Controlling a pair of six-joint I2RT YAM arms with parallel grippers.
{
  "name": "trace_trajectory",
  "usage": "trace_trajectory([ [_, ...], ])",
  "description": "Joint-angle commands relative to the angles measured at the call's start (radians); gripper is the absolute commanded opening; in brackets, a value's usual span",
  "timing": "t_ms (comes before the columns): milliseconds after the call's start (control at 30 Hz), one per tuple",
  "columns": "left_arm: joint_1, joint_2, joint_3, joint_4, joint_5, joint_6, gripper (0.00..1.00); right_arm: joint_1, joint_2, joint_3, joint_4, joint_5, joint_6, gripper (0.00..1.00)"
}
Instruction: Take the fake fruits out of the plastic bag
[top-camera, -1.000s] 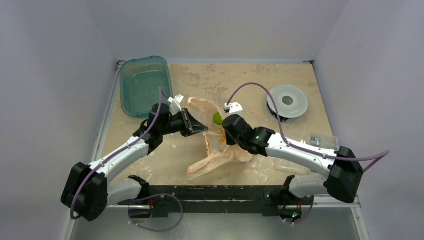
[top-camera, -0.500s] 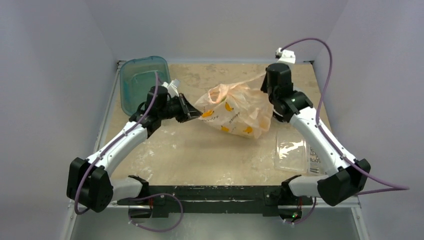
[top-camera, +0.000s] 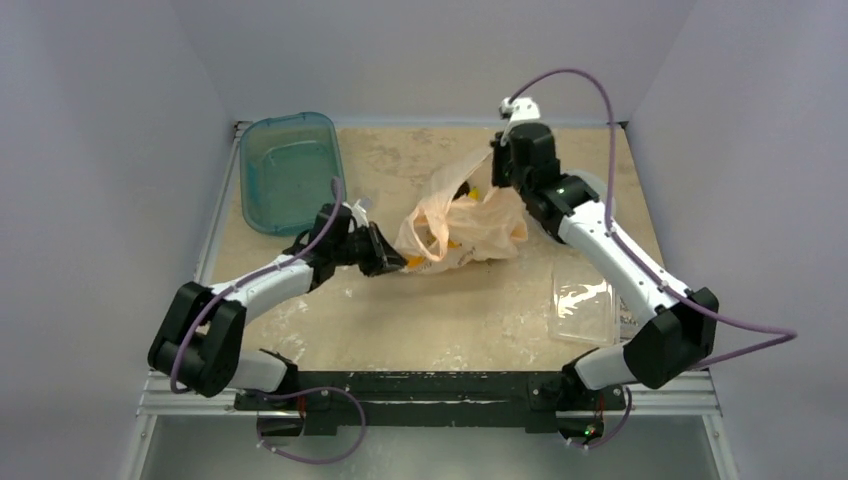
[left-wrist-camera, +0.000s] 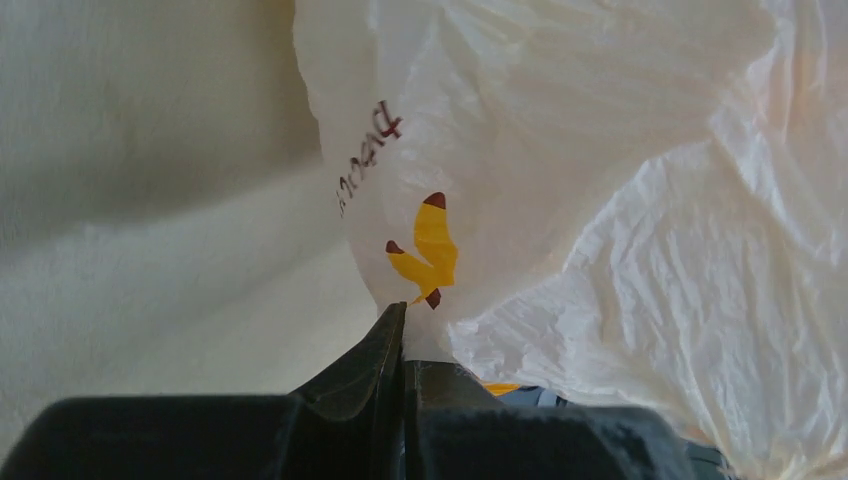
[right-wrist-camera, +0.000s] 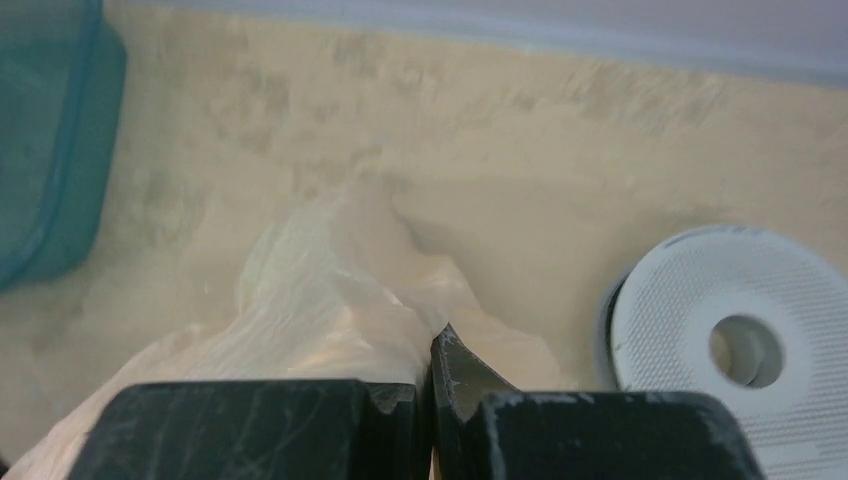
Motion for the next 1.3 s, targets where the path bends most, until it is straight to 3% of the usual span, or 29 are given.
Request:
trace_trajectory([
  [0,-0.062,0.066,-0.072,0.086,0.057,-0.001,0.02,0.121,-0.022,-0.174,0.056,-0.066,-0.022,0.00],
  [33,-0.067,0.059,-0.084,0.091,0.062,0.014,0.08,0.135,-0.027,-0.197,0.058,-0.070,-0.022,0.00],
  [100,-0.073,-0.012,-0.121,0.066,0.025,0.051,0.34,0.146,-0.038,-0.222,0.031,-0.087,-0.015,0.07],
  [200,-0.080,-0.158,-0.081,-0.190,-0.078,0.169,0.77,0.154,-0.061,-0.228,-0.048,-0.056,-0.011,0.39],
  [267,-0.086,-0.238,-0.026,-0.352,-0.110,0.253,0.89,0.161,-0.092,-0.229,-0.098,-0.040,-0.010,0.55],
  [367,-0.102,-0.331,0.049,-0.532,-0.134,0.340,0.91,0.168,-0.152,-0.221,-0.168,-0.040,0.000,0.72],
  [533,-0.214,-0.428,0.149,-0.630,-0.151,0.408,0.83,0.184,-0.259,-0.192,-0.231,-0.075,-0.027,0.84],
  [733,-0.382,-0.417,0.314,-0.694,-0.412,0.454,0.91,0.217,-0.325,-0.266,-0.046,-0.451,-0.206,0.92],
  [900,-0.391,-0.299,0.376,-0.665,-0.438,0.466,0.93,0.244,-0.267,-0.318,0.115,-0.560,-0.243,0.91],
  [1133,-0.387,-0.181,0.412,-0.716,-0.512,0.462,0.86,0.254,-0.212,-0.368,0.152,-0.484,-0.260,0.81],
  [1200,-0.386,-0.177,0.395,-0.693,-0.499,0.458,0.80,0.260,-0.216,-0.397,0.157,-0.458,-0.260,0.79],
  [1267,-0.385,-0.170,0.387,-0.683,-0.506,0.453,0.63,0.272,-0.214,-0.413,0.155,-0.436,-0.259,0.75],
])
